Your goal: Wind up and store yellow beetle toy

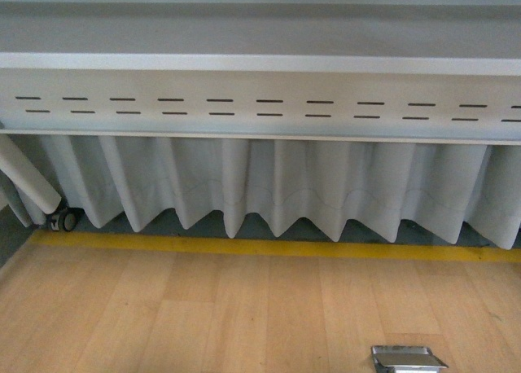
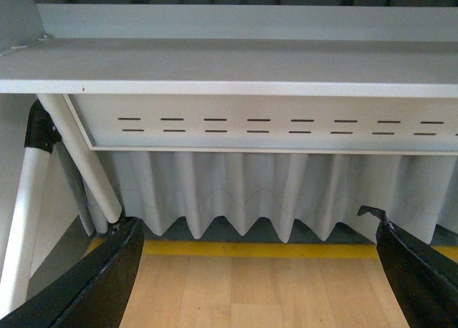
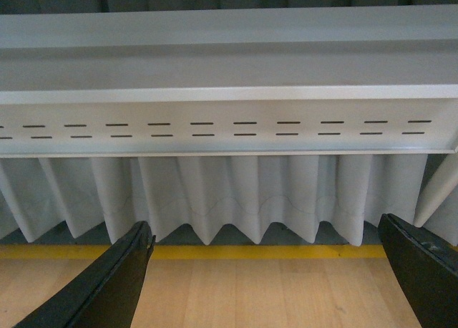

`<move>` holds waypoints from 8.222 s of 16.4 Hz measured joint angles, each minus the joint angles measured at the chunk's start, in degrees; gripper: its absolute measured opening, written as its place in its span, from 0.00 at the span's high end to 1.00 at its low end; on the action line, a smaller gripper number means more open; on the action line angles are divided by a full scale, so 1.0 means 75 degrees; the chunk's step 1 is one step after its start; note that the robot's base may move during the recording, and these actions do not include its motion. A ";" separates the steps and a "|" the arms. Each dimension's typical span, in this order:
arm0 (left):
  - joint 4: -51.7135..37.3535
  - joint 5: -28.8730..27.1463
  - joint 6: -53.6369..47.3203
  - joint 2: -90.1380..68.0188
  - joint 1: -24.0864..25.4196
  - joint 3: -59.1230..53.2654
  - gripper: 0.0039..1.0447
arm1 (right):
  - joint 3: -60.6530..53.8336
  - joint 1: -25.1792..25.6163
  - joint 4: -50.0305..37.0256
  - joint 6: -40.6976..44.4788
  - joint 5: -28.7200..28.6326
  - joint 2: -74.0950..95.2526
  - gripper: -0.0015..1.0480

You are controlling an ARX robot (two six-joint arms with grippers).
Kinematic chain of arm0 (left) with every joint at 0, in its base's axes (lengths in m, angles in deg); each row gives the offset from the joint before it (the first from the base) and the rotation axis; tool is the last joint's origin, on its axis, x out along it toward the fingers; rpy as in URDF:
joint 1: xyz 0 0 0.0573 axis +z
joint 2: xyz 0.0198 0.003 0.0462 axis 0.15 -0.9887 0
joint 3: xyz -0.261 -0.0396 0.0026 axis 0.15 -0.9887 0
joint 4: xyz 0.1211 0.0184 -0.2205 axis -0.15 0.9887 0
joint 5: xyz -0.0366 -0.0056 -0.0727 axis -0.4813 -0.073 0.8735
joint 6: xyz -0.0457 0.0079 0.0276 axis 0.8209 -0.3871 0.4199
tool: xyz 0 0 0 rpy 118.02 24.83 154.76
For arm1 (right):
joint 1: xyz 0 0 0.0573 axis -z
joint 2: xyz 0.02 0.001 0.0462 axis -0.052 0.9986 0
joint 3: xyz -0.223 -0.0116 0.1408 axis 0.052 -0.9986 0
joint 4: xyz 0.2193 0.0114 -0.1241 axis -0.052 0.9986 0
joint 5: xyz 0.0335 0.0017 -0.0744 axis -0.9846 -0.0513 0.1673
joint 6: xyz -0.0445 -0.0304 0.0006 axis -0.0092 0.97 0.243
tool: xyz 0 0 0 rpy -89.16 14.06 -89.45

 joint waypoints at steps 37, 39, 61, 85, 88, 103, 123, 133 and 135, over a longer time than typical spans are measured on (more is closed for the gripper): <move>0.0003 0.0006 0.0015 0.0000 0.0000 0.0000 0.06 | 0.0000 0.0000 0.0003 0.0012 0.0000 -0.0003 0.06; -0.0003 0.0000 0.0017 0.0000 0.0000 0.0000 0.06 | 0.0000 0.0000 0.0000 0.0012 -0.0003 0.0000 0.06; -0.0003 0.0000 0.0017 0.0000 0.0000 0.0000 0.06 | 0.0000 0.0000 0.0003 0.0015 -0.0003 0.0000 0.06; 0.0000 0.0000 0.0017 0.0000 0.0000 0.0000 0.06 | 0.0000 0.0000 -0.0003 0.0012 -0.0003 -0.0003 0.06; 0.0003 -0.0003 0.0017 0.0000 0.0000 0.0000 0.06 | 0.0300 0.0303 0.0950 -0.0344 -0.0641 0.0361 0.06; 0.0000 0.0000 0.0017 0.0000 0.0000 0.0000 0.06 | 0.4462 0.2474 -0.5584 -0.1329 -0.2308 1.0730 0.06; 0.0000 0.0000 0.0017 0.0000 0.0000 0.0000 0.06 | 0.9908 0.0189 0.2710 1.0290 -0.6951 1.7031 0.06; 0.0000 0.0000 0.0017 0.0000 0.0000 0.0000 0.06 | 1.0864 -0.0061 0.3911 1.2085 -0.6336 1.7969 0.14; 0.0003 0.0000 0.0017 0.0000 0.0000 0.0000 0.06 | 1.0850 -0.0087 0.3797 1.2179 -0.6315 1.7969 0.35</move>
